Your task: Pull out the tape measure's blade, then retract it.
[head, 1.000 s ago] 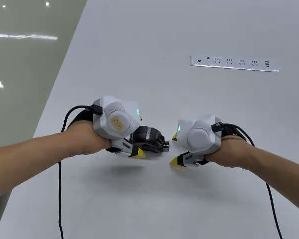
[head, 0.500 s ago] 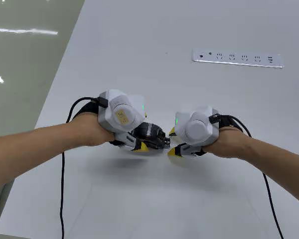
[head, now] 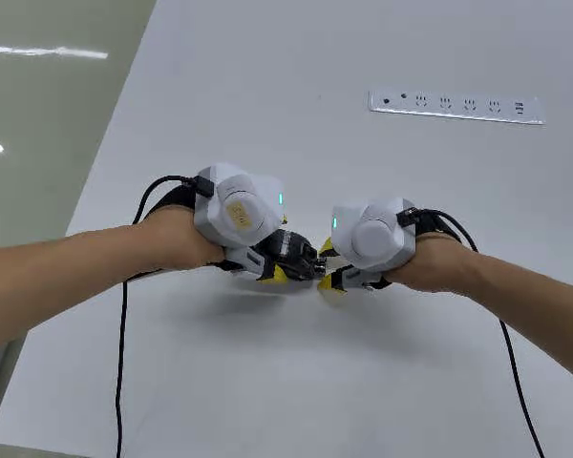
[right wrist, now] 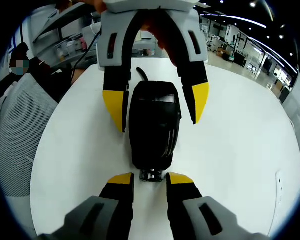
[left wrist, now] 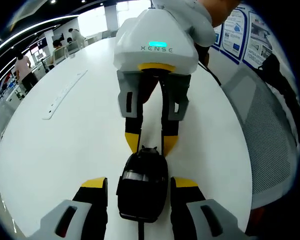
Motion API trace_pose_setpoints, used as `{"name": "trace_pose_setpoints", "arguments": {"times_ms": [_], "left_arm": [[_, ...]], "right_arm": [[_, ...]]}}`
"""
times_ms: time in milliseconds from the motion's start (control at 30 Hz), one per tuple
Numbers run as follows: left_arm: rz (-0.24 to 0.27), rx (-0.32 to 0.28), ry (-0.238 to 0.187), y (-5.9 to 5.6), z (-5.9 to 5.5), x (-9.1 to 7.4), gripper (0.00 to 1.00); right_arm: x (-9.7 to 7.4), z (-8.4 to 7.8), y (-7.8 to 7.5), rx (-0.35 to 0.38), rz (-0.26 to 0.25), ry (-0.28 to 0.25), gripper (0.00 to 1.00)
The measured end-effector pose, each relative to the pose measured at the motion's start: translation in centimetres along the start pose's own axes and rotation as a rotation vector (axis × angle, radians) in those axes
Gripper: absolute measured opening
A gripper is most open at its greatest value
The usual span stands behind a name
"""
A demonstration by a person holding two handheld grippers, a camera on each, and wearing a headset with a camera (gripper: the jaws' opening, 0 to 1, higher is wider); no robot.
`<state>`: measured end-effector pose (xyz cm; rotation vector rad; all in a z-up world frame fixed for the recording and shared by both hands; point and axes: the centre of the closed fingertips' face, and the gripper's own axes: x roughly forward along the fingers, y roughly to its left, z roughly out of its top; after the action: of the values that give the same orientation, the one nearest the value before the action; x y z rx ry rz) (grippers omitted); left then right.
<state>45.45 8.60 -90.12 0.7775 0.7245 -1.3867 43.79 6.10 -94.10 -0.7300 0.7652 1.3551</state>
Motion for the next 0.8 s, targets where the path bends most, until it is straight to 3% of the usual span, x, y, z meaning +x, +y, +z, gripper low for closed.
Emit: {"name": "trace_pose_setpoints", "arguments": {"times_ms": [800], "left_arm": [[-0.019, 0.018, 0.005, -0.36, 0.16, 0.16, 0.36]], "right_arm": [[0.11, 0.16, -0.06, 0.007, 0.005, -0.011, 0.18]]}}
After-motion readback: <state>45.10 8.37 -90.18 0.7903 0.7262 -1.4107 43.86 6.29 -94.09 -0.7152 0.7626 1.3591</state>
